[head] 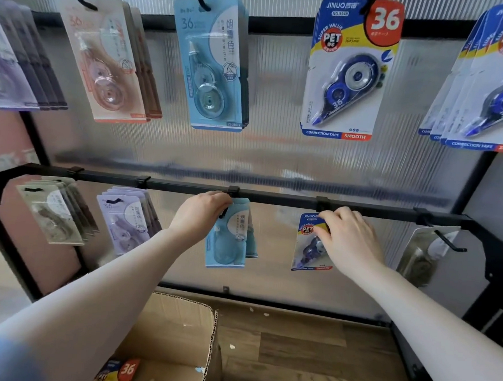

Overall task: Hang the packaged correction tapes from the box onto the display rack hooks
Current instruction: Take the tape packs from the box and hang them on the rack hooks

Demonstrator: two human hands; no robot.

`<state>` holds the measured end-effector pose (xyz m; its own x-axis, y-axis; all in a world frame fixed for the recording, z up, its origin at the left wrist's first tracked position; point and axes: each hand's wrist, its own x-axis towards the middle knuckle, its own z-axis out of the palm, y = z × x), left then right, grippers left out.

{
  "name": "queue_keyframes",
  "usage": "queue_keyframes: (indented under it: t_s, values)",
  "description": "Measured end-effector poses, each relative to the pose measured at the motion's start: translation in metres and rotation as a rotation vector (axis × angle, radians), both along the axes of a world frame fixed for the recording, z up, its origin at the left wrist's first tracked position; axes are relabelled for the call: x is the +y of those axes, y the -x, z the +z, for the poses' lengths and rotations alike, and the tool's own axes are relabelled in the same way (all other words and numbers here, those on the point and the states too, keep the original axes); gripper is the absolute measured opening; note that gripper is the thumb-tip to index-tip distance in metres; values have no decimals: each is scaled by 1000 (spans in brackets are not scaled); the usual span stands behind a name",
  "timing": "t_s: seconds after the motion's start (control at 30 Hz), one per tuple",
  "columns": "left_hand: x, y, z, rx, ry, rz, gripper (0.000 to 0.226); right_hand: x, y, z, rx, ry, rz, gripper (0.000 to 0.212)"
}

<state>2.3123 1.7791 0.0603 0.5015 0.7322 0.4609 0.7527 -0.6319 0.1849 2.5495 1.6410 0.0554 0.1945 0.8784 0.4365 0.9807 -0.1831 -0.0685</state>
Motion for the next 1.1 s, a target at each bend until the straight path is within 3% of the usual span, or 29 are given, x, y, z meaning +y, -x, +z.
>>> queue_keyframes:
  t_s: [0.4, 0.73, 1.1]
  values:
    - [-2, 2, -5, 32, -45, -1, 33, -4, 6, -8, 17, -19, -1, 45]
    - [-34, 56, -25, 8, -139, 18, 52, -8, 29, -6, -119, -134, 31, 34]
    - [-81, 151, -64, 122, -104, 131, 52, -8, 122, -48, 12, 32, 178, 40]
